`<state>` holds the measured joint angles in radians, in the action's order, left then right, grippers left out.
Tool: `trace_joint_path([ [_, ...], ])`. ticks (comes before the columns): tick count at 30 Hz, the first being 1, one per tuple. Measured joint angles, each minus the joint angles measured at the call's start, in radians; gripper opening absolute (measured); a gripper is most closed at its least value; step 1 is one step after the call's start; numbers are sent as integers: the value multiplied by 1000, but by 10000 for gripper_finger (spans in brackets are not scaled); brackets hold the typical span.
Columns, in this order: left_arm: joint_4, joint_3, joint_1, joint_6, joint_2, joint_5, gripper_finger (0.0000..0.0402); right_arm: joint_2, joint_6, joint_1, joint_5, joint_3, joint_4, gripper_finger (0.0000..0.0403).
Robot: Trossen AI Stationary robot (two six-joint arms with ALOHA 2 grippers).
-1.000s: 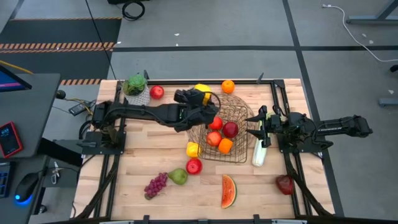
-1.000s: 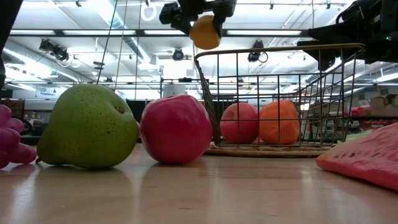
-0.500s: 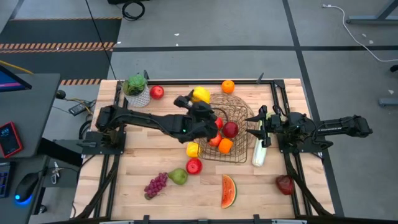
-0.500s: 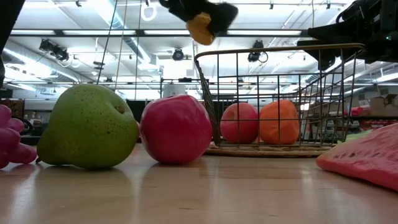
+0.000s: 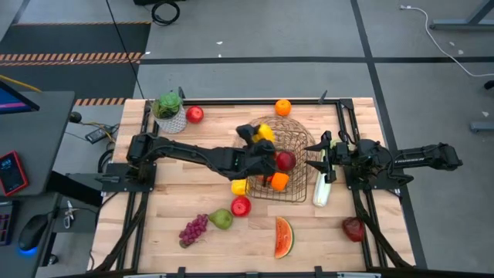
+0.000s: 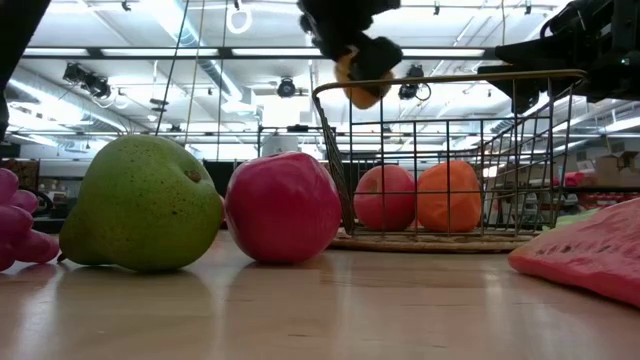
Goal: Build produce basket
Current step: Put the yellow bell pepper into the wire basket
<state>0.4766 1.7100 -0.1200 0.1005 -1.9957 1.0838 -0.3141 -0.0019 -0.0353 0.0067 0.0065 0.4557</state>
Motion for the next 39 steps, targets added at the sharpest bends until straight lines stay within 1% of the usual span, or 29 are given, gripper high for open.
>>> trace_joint_path([
  [3, -47, 0, 0, 102, 0, -73, 353, 0, 0, 0, 0, 0, 0, 231],
  [7, -69, 0, -1, 235, 0, -166, 353, 0, 0, 0, 0, 0, 0, 231],
  [11, -57, 0, -21, 302, 0, -178, 353, 0, 0, 0, 0, 0, 0, 231],
  [13, -52, 0, -36, 354, 0, -203, 353, 0, 0, 0, 0, 0, 0, 231],
  [16, -44, 0, -63, 433, 0, -273, 353, 0, 0, 0, 0, 0, 0, 231],
  [21, -44, 0, -91, 488, 1, -387, 353, 0, 0, 0, 0, 0, 0, 231],
  [23, -34, 0, -86, 483, 8, -459, 353, 0, 0, 0, 0, 0, 0, 231],
  [26, -22, 0, -62, 453, 30, -599, 353, 0, 0, 0, 0, 0, 0, 231],
  [32, -7, 0, 12, 351, 61, -824, 353, 0, 0, 0, 0, 0, 0, 231],
  [37, -10, 0, 63, 290, 63, -1123, 353, 0, 0, 0, 0, 0, 0, 231],
  [39, -14, 0, 83, 244, 63, -1222, 353, 0, 0, 0, 0, 0, 0, 231],
])
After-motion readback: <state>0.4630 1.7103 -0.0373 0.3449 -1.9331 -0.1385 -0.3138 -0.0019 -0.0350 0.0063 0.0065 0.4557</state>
